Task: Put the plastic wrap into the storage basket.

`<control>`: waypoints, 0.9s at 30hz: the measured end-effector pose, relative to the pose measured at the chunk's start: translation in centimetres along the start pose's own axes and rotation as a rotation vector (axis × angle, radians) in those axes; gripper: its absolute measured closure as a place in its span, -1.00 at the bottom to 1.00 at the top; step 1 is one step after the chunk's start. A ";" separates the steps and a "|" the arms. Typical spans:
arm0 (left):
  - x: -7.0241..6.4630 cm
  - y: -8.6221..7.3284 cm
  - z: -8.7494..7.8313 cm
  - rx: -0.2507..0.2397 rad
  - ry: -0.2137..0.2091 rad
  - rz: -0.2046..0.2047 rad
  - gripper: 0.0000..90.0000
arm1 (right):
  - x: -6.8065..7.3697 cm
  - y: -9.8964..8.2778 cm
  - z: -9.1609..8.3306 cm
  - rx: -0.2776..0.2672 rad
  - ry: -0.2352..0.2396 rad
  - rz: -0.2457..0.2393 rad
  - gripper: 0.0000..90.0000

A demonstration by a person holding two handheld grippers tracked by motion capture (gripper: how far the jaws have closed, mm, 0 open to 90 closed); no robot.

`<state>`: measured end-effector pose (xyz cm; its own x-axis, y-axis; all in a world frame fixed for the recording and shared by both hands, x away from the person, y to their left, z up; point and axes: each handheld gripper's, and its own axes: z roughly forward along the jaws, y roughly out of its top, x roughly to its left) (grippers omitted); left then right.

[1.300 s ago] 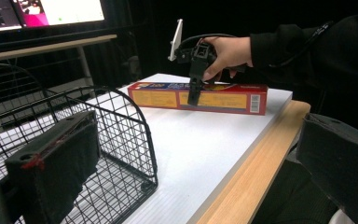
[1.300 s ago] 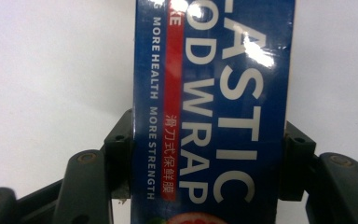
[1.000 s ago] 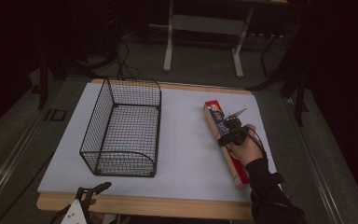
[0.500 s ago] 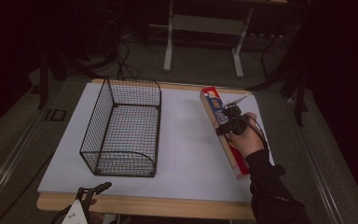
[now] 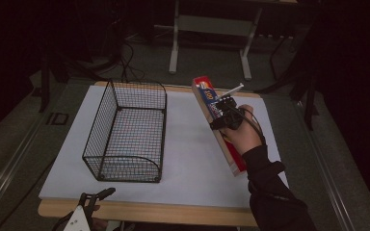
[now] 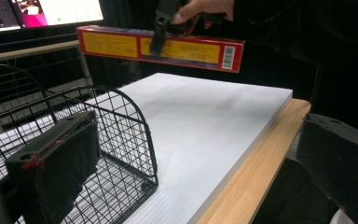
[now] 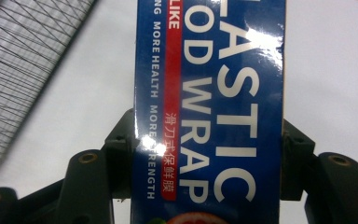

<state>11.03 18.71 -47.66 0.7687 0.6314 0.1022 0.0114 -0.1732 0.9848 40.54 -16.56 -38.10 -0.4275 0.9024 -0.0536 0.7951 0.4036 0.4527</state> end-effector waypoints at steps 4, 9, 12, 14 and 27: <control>0.0 0.0 0.0 -0.001 0.000 0.002 -1.00 | 1.3 1.2 -0.6 -0.016 0.002 -0.014 -0.12; 0.0 0.0 -0.1 -0.005 0.005 -0.002 -1.00 | 3.0 2.8 -1.3 -0.037 0.000 -0.042 -0.12; 0.0 0.0 -0.1 -0.004 0.005 0.004 -1.00 | 4.0 3.6 -1.7 -0.044 -0.002 -0.058 -0.12; 0.0 0.0 -0.1 -0.007 0.005 0.004 -1.00 | 4.8 4.2 -1.9 -0.052 0.003 -0.069 -0.12; -0.1 0.1 -0.2 -0.012 0.010 0.010 -1.00 | 10.9 7.8 -1.7 -0.098 0.051 -0.130 -0.12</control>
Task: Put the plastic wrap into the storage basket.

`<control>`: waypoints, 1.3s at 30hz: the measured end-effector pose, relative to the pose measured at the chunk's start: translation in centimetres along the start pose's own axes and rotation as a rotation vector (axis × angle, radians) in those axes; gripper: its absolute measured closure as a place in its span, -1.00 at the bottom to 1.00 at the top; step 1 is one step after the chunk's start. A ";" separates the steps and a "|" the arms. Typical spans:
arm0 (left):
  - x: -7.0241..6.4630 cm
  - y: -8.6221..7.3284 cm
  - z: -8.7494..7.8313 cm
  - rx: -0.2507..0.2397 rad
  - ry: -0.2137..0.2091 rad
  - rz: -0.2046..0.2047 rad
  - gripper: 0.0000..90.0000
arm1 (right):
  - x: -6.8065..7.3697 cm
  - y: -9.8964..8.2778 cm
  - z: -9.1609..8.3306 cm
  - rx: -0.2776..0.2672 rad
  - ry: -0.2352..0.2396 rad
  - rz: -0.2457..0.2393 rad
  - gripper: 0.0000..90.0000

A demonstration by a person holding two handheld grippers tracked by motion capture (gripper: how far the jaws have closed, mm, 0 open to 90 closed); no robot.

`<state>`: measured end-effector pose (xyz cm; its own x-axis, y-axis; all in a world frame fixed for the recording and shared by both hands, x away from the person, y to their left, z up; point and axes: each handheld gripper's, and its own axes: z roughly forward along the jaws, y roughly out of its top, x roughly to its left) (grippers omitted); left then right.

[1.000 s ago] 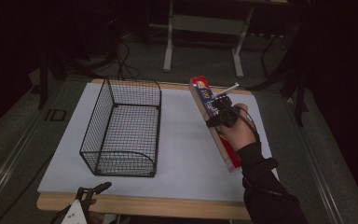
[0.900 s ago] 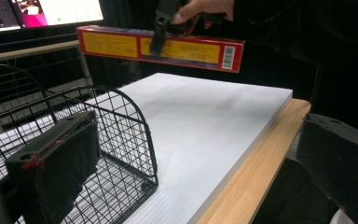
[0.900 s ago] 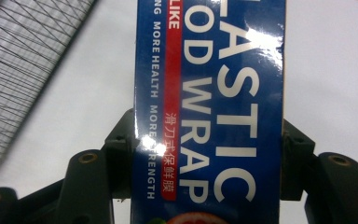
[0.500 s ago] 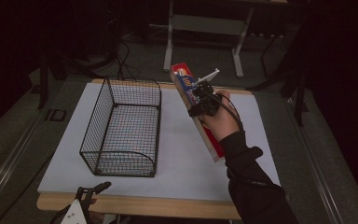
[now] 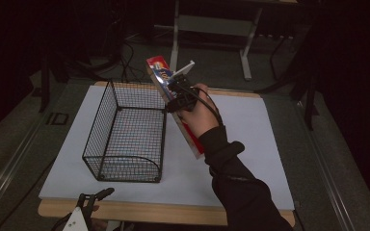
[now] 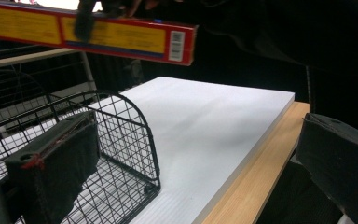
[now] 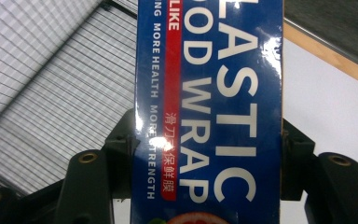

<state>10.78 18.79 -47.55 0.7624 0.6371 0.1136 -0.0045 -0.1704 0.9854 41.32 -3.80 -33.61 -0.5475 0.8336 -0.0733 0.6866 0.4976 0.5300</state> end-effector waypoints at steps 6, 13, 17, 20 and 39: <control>-0.1 0.0 0.0 0.002 -0.007 0.002 -1.00 | 2.5 1.6 0.8 -0.007 0.020 -0.027 -0.12; -0.2 0.0 0.0 0.003 -0.011 0.009 -1.00 | 5.0 3.2 1.7 -0.008 0.041 -0.044 -0.12; -0.2 0.0 -0.1 0.000 -0.012 0.006 -1.00 | 6.2 4.1 2.0 -0.012 0.051 -0.055 -0.12; -0.2 0.0 -0.1 0.000 -0.011 0.007 -1.00 | 7.0 4.7 2.1 -0.029 0.053 -0.052 -0.12; -0.3 0.0 -0.3 0.002 -0.012 0.008 -1.00 | 11.3 5.7 4.6 -0.087 0.090 -0.040 -0.12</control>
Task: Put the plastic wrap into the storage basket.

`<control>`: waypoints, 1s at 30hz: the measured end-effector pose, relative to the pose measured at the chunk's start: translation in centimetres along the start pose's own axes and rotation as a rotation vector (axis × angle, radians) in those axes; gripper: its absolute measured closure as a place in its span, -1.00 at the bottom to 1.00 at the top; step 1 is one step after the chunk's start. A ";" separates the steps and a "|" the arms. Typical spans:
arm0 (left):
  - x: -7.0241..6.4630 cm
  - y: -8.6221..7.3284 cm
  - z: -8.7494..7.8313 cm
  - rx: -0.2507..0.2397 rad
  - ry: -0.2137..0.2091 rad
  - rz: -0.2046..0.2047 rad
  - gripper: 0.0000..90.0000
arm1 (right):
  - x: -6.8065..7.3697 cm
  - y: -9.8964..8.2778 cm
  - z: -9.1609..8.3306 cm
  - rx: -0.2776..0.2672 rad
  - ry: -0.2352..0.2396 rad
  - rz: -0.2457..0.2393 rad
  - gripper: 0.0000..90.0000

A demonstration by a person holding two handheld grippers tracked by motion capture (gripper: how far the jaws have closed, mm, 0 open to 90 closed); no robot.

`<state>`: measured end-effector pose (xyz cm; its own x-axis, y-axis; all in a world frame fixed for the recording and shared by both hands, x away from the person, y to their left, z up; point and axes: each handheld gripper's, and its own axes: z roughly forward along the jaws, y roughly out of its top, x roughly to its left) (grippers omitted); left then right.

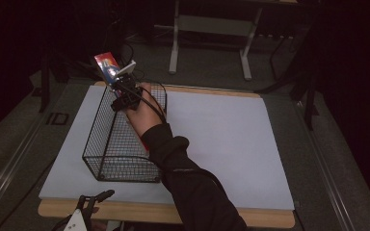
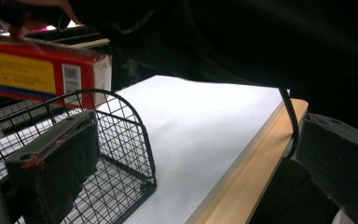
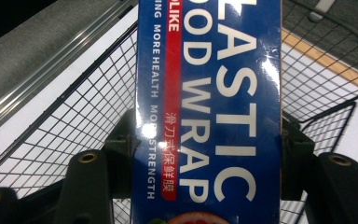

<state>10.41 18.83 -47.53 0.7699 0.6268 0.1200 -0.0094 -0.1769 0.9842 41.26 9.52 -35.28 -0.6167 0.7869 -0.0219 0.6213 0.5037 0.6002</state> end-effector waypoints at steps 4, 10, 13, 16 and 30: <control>0.0 0.0 0.0 0.001 0.000 0.001 -1.00 | 0.3 -0.3 1.0 -0.005 -0.003 0.005 -0.12; 0.1 0.0 -0.1 -0.002 -0.003 -0.007 -1.00 | 0.6 -1.1 2.5 0.014 0.006 0.014 -0.12; 0.0 0.0 -0.1 -0.001 -0.004 -0.006 -1.00 | 0.6 -1.6 3.3 0.020 0.021 0.028 -0.12; 0.0 0.0 0.0 0.001 -0.006 -0.003 -1.00 | 0.7 -2.1 3.8 0.013 0.017 0.028 -0.12; -0.1 0.0 0.1 0.010 -0.004 0.001 -1.00 | -0.2 -3.9 4.6 0.025 0.036 0.060 -0.13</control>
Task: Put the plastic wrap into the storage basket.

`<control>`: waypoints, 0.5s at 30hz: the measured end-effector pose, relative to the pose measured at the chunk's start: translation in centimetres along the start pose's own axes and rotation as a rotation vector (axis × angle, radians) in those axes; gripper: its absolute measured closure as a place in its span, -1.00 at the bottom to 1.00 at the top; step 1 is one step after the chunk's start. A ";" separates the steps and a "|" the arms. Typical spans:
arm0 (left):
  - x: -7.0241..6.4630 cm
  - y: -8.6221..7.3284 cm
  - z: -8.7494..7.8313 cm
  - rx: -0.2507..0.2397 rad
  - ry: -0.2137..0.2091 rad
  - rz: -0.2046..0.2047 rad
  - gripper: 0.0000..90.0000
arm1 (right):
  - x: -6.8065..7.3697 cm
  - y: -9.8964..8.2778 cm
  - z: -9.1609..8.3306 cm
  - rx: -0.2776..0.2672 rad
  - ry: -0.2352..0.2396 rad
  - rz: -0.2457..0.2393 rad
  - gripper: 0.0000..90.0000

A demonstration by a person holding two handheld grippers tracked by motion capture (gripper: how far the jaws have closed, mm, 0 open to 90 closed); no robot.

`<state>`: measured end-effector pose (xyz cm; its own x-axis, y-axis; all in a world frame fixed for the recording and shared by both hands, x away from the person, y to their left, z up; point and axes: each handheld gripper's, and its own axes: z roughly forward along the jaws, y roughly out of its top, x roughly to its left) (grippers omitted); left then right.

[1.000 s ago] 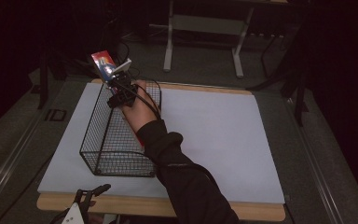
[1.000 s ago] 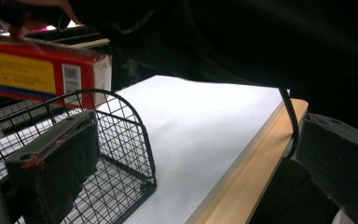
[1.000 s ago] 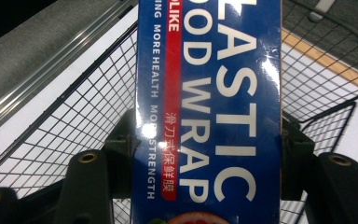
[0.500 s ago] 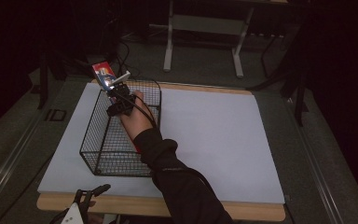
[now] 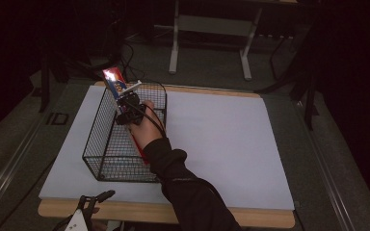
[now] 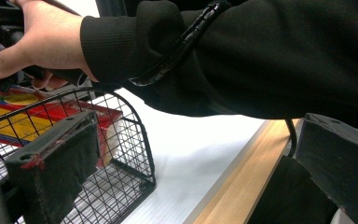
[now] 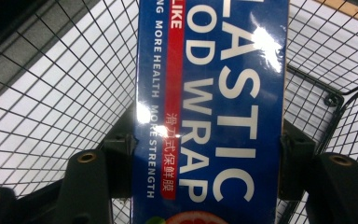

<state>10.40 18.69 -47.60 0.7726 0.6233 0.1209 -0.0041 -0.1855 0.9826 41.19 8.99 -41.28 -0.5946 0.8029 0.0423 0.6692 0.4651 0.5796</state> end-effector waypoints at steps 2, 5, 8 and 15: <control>0.0 0.0 0.0 0.002 -0.001 0.002 -1.00 | 0.1 -0.1 0.1 0.002 -0.002 0.002 -0.14; 0.0 0.0 0.0 0.002 0.000 0.003 -1.00 | 0.1 -0.3 0.5 0.021 -0.006 -0.003 -0.14; 0.0 0.0 0.0 0.001 0.001 0.000 -1.00 | -0.2 -0.6 1.0 0.051 -0.003 -0.002 -0.14; 0.0 0.0 0.0 0.002 -0.002 -0.002 -1.00 | -0.6 -1.2 2.0 0.056 -0.019 0.005 -0.15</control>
<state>10.40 18.70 -47.62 0.7740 0.6220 0.1185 -0.0013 -0.1855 0.9826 41.64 8.73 -43.58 -0.5829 0.8120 0.0292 0.6964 0.4808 0.5328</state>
